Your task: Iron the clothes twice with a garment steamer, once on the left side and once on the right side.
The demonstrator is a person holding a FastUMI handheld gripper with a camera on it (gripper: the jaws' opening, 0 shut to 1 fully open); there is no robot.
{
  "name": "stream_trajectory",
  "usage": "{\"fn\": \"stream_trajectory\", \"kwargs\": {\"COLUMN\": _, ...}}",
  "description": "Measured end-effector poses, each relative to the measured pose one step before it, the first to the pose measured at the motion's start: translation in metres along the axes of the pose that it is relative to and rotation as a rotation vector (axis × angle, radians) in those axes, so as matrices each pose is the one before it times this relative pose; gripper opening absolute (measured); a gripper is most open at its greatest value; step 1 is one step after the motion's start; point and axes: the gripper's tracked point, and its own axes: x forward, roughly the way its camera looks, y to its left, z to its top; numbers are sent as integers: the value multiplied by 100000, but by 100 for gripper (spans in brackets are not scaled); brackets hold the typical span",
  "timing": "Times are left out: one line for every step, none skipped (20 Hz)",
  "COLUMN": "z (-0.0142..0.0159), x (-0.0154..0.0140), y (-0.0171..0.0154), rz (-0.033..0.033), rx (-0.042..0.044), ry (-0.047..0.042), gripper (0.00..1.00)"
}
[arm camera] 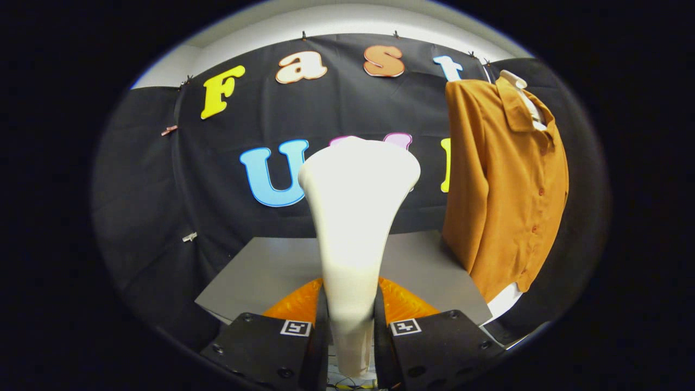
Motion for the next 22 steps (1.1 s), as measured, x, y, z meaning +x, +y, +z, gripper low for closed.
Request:
{"fn": "stream_trajectory", "kwargs": {"z": 383, "x": -1276, "y": -23, "rz": -457, "rx": 510, "ry": -2156, "gripper": 38}}
{"fn": "stream_trajectory", "kwargs": {"z": 309, "x": -1066, "y": -382, "rz": -1471, "rx": 369, "ry": -1926, "gripper": 37}}
{"fn": "stream_trajectory", "kwargs": {"z": 326, "x": -1185, "y": -691, "rz": -2440, "rx": -245, "ry": -1870, "gripper": 38}}
{"fn": "stream_trajectory", "kwargs": {"z": 356, "x": -1079, "y": -756, "rz": -2262, "rx": -500, "ry": -2010, "gripper": 38}}
{"fn": "stream_trajectory", "kwargs": {"z": 433, "x": -942, "y": -657, "rz": -1658, "rx": -340, "ry": -2064, "gripper": 38}}
{"fn": "stream_trajectory", "kwargs": {"z": 299, "x": -689, "y": -601, "rz": -1476, "rx": -349, "ry": -1687, "gripper": 37}}
{"fn": "stream_trajectory", "kwargs": {"z": 429, "x": -543, "y": -916, "rz": -1751, "rx": -34, "ry": -1333, "gripper": 37}}
{"fn": "stream_trajectory", "kwargs": {"z": 274, "x": -421, "y": -1054, "rz": -1633, "rx": 429, "ry": -1006, "gripper": 37}}
{"fn": "stream_trajectory", "kwargs": {"z": 342, "x": -438, "y": -988, "rz": -1243, "rx": 971, "ry": -956, "gripper": 37}}
{"fn": "stream_trajectory", "kwargs": {"z": 262, "x": -263, "y": -1206, "rz": -1478, "rx": 1139, "ry": -519, "gripper": 38}}
{"fn": "stream_trajectory", "kwargs": {"z": 314, "x": -121, "y": -1417, "rz": -2425, "rx": 826, "ry": -779, "gripper": 37}}
{"fn": "stream_trajectory", "kwargs": {"z": 251, "x": 229, "y": -1668, "rz": -3045, "rx": 390, "ry": -357, "gripper": 37}}
{"fn": "stream_trajectory", "kwargs": {"z": 156, "x": 212, "y": -1435, "rz": -2206, "rx": -137, "ry": -355, "gripper": 37}}
{"fn": "stream_trajectory", "kwargs": {"z": 142, "x": 249, "y": -1112, "rz": -1093, "rx": -316, "ry": -331, "gripper": 37}}
{"fn": "stream_trajectory", "kwargs": {"z": 67, "x": 375, "y": -1196, "rz": -455, "rx": -731, "ry": -67, "gripper": 37}}
{"fn": "stream_trajectory", "kwargs": {"z": 116, "x": 599, "y": -1107, "rz": -479, "rx": -590, "ry": 96, "gripper": 37}}
{"fn": "stream_trajectory", "kwargs": {"z": 101, "x": 825, "y": -1510, "rz": -35, "rx": -270, "ry": 327, "gripper": 37}}
{"fn": "stream_trajectory", "kwargs": {"z": 78, "x": 856, "y": -1122, "rz": 262, "rx": 209, "ry": 417, "gripper": 37}}
{"fn": "stream_trajectory", "kwargs": {"z": 115, "x": 896, "y": -1207, "rz": 766, "rx": 846, "ry": 528, "gripper": 37}}
{"fn": "stream_trajectory", "kwargs": {"z": 124, "x": 1099, "y": -1040, "rz": 738, "rx": 941, "ry": 493, "gripper": 37}}
{"fn": "stream_trajectory", "kwargs": {"z": 129, "x": 1088, "y": -1076, "rz": 692, "rx": 601, "ry": 541, "gripper": 37}}
{"fn": "stream_trajectory", "kwargs": {"z": -13, "x": 1069, "y": -1004, "rz": 1171, "rx": 254, "ry": 802, "gripper": 37}}
